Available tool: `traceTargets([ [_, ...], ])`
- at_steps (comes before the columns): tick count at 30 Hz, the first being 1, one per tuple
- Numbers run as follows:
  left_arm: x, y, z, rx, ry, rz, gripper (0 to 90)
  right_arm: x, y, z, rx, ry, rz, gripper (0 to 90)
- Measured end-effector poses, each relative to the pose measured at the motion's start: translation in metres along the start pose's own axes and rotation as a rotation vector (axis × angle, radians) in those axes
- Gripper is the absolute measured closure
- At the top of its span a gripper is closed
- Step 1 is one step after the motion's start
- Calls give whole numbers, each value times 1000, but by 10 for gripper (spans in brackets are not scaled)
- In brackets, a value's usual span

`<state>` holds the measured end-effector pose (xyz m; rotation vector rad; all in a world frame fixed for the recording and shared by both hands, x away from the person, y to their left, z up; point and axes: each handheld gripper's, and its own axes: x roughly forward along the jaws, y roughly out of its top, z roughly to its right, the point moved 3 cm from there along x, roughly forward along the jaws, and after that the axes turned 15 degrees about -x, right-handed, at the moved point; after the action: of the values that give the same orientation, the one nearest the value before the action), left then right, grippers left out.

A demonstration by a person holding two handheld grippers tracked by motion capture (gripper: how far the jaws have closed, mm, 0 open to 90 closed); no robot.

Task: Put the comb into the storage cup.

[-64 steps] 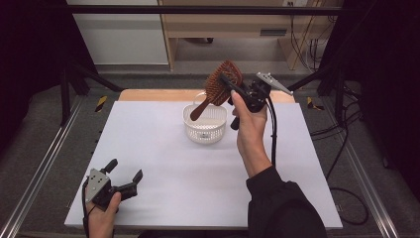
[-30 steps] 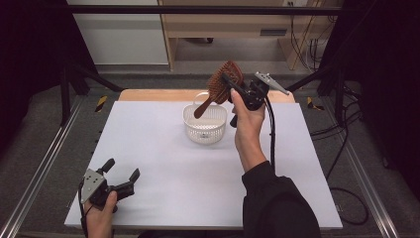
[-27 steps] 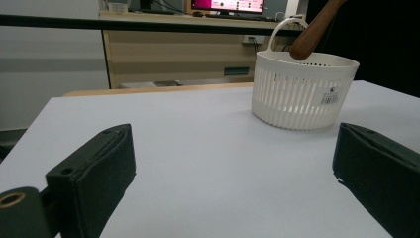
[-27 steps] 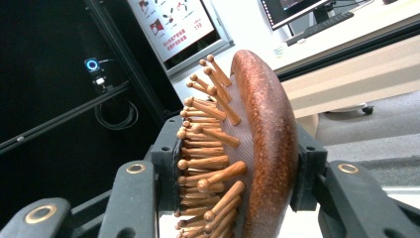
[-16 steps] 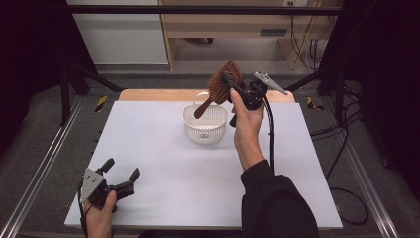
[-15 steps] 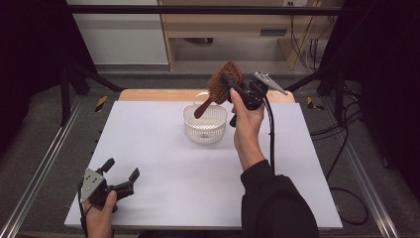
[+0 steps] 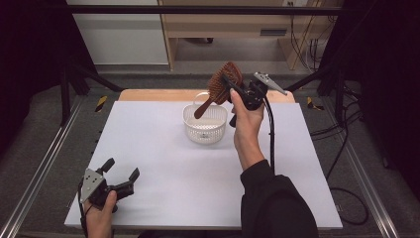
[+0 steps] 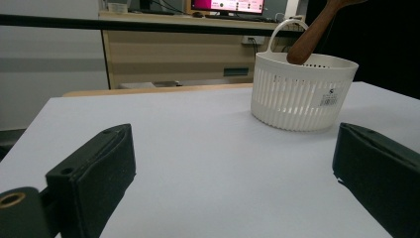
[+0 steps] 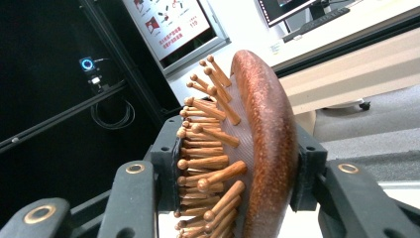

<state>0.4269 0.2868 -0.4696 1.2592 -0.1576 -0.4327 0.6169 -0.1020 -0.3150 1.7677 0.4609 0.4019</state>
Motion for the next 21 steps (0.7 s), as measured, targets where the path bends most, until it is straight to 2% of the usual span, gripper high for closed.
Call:
traceTargets([
  [15, 1, 0, 0, 0, -2, -3, 30, 1, -2, 1, 8, -4, 1, 513],
  [21, 1, 0, 0, -2, -1, -1, 29, 0, -8, 6, 29, -10, -4, 513],
])
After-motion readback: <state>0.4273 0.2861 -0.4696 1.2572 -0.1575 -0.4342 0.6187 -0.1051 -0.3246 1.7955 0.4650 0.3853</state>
